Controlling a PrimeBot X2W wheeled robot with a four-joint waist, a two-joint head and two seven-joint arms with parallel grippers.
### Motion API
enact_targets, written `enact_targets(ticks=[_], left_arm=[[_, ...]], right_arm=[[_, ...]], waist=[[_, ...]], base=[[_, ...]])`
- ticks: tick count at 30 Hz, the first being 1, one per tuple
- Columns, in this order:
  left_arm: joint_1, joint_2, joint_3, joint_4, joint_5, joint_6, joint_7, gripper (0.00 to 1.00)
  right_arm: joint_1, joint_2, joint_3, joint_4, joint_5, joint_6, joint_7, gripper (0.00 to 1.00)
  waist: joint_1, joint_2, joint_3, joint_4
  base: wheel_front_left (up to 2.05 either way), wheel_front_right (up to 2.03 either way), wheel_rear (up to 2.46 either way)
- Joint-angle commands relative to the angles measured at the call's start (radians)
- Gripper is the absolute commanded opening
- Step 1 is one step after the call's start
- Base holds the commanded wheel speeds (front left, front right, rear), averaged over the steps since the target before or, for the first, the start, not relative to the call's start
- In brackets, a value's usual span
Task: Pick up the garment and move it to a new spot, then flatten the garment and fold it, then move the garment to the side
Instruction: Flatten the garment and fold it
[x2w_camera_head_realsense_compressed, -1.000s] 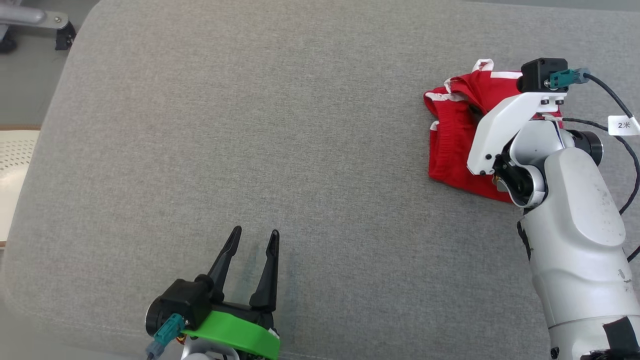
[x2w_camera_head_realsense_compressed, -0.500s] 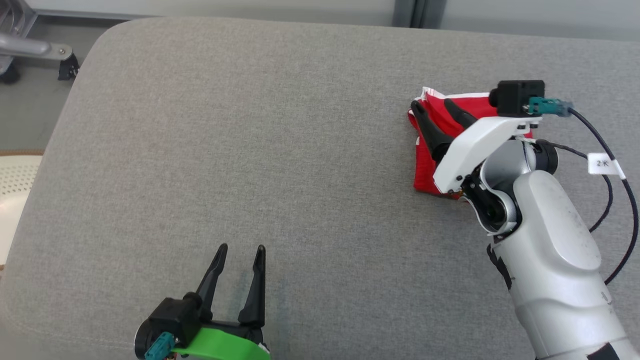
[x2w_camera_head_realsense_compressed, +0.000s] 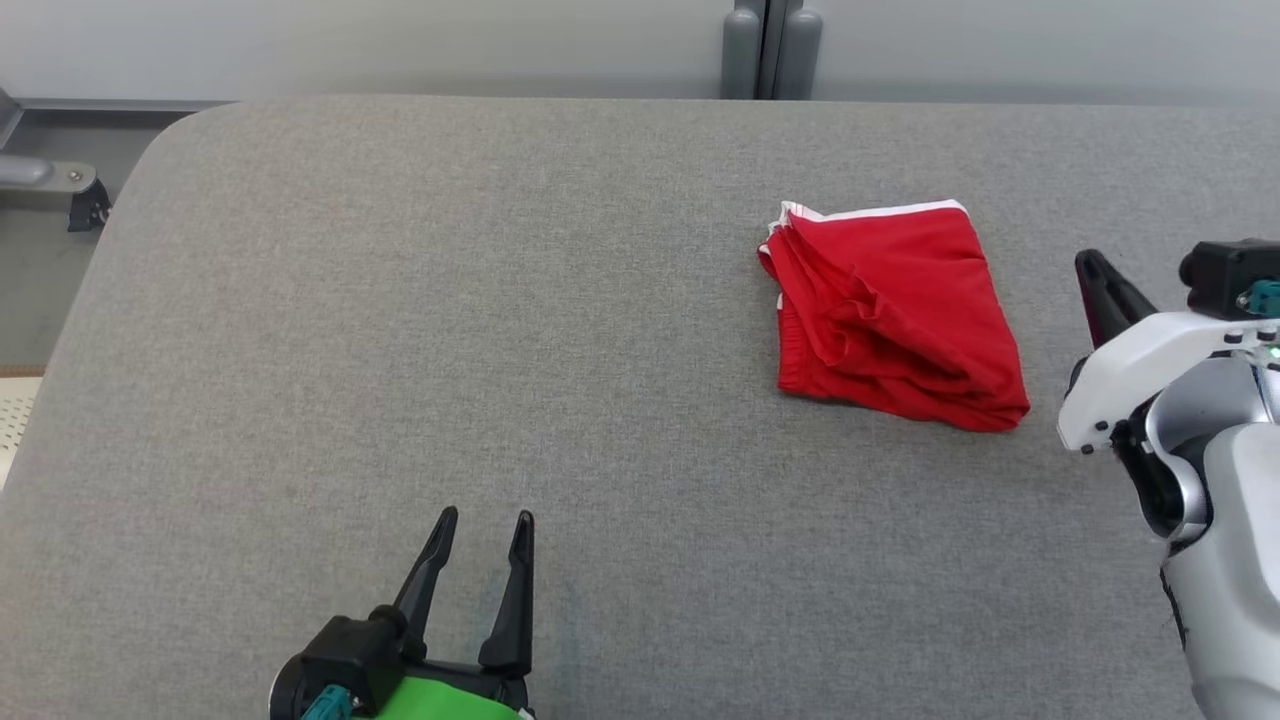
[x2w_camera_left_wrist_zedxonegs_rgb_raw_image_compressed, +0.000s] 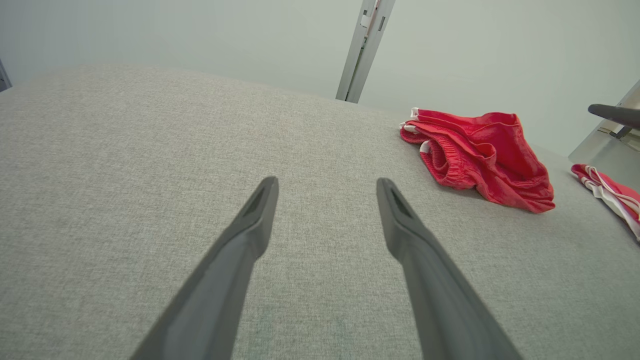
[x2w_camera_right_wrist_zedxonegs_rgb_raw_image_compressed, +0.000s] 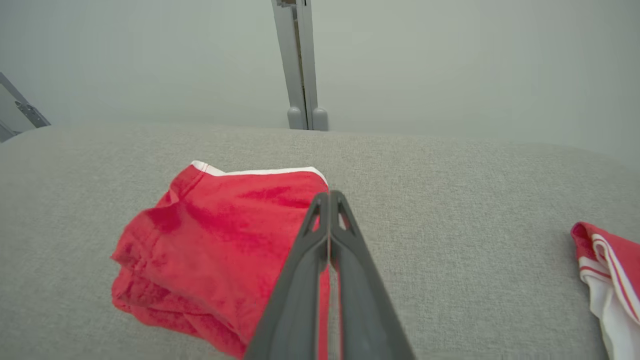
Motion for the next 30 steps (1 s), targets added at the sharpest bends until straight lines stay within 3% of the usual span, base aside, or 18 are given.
enact_targets(ticks=[1, 7, 14, 23, 30], left_arm=[[-0.018, 0.002, -0.001, 0.003, 0.007, -0.006, 0.000, 1.00], [-0.036, 0.002, 0.004, 0.018, 0.005, -0.015, 0.000, 1.00], [-0.046, 0.002, -0.002, 0.033, -0.002, -0.016, 0.000, 1.00], [0.001, 0.002, 0.000, 0.035, -0.006, 0.004, 0.000, 1.00], [0.035, 0.002, 0.033, 0.039, 0.008, 0.018, 0.000, 1.00]], right_arm=[[0.012, -0.004, 0.010, 0.019, -0.011, 0.000, -0.003, 0.00], [-0.058, 0.024, 0.051, 0.170, -0.034, 0.000, -0.048, 0.00], [-0.113, 0.061, 0.182, 0.318, -0.017, 0.000, -0.098, 0.00], [-0.070, 0.087, 0.386, 0.371, 0.062, 0.000, -0.137, 0.00], [-0.042, 0.090, 0.434, 0.335, 0.109, 0.000, -0.236, 0.00]], waist=[[0.0000, 0.0000, 0.035, 0.032], [0.0000, 0.0000, 0.067, 0.062], [0.0000, 0.0000, 0.053, 0.088], [0.0000, 0.0000, -0.007, 0.071], [0.0000, 0.0000, -0.082, 0.010]], base=[[0.00, 0.00, 0.00], [0.00, 0.00, 0.00], [0.00, 0.00, 0.00], [0.00, 0.00, 0.00], [0.00, 0.00, 0.00]])
